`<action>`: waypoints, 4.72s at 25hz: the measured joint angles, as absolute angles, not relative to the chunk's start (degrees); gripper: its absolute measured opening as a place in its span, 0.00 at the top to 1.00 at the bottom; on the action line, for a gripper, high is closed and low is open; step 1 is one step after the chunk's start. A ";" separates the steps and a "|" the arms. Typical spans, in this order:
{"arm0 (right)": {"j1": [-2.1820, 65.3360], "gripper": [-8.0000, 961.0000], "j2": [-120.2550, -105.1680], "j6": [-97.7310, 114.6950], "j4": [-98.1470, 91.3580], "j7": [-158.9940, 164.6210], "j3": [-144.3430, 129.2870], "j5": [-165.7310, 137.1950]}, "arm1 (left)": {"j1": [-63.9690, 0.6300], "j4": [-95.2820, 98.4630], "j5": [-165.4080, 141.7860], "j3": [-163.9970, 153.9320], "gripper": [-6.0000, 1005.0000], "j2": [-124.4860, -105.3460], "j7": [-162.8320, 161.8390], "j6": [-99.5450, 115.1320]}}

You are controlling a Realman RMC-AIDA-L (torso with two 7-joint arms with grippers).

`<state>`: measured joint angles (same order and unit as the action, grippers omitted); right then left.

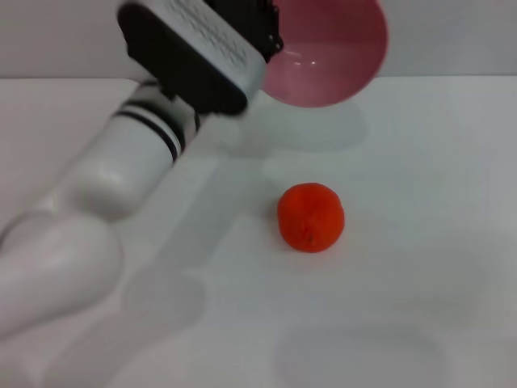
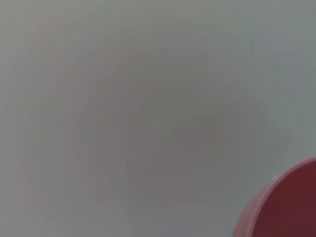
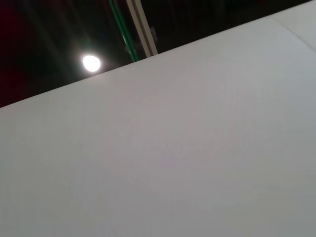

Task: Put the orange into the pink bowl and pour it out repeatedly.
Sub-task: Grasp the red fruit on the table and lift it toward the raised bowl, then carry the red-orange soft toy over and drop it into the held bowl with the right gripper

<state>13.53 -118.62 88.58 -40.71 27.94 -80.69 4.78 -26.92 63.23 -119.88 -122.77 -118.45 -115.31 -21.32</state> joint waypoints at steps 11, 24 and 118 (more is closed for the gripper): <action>15.25 0.47 -118.23 87.28 -38.55 32.96 -80.87 4.05 | -34.41 65.65 -112.00 -91.97 0.95 -117.89 -118.27 31.36; 24.83 0.47 -108.72 69.52 -41.12 76.25 -75.59 -35.19 | -48.60 62.67 -149.59 -60.33 0.95 -115.43 -139.00 74.45; 35.35 0.93 -118.83 63.40 -88.43 138.45 -77.21 -127.57 | -49.45 64.27 -156.09 -64.97 0.95 -117.19 -139.04 79.49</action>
<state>35.35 -118.83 63.40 -88.43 138.46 -77.21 -127.57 -49.45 64.27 -156.09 -64.97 -117.19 -139.04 79.49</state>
